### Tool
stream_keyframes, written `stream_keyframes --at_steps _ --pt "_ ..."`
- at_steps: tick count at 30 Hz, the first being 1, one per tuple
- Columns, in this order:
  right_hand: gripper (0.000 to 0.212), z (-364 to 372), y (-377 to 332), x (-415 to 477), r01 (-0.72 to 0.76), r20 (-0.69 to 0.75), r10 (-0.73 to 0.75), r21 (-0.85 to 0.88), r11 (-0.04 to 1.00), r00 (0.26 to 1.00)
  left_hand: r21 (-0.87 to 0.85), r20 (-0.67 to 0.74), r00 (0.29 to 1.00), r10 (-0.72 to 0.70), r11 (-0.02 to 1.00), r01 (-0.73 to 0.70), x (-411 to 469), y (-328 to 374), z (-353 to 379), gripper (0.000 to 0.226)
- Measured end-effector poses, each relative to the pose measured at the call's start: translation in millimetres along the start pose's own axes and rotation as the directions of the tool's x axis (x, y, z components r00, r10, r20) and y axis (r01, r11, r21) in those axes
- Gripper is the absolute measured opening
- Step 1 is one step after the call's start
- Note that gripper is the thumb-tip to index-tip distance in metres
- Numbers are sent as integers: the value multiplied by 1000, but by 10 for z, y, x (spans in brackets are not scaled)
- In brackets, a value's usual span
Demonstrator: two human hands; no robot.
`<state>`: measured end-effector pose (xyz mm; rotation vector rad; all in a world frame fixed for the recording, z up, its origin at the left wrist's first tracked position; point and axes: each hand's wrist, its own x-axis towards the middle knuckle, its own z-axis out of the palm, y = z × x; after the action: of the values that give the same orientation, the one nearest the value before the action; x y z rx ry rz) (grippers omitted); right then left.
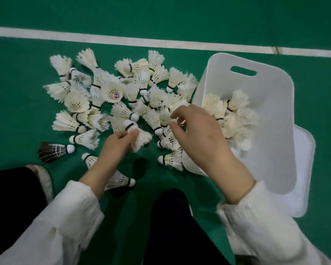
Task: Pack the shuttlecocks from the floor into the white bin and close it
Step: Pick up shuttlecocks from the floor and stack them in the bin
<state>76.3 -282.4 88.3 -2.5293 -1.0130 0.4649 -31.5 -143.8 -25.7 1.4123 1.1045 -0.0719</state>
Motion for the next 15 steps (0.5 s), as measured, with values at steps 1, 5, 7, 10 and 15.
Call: stream_keyframes --at_steps 1,5,7,10,15 --pt "29 118 -77 59 15 36 -15 13 1000 999 -250 46 994 -101 962 110 -36 34 -33 30" --pt "48 592 -240 204 -21 231 21 -3 1000 973 -650 203 945 -257 686 327 -119 61 -126 24" --pt "49 738 -270 238 -69 310 57 28 997 949 -686 224 932 -284 634 358 -130 24 -139 24" --pt "37 859 -298 278 -128 372 104 39 991 923 -634 171 949 -267 707 313 -117 -35 -130 22" --pt "31 1052 -286 276 -175 314 160 20 984 936 -501 202 930 -306 784 366 -82 -24 -44 31"
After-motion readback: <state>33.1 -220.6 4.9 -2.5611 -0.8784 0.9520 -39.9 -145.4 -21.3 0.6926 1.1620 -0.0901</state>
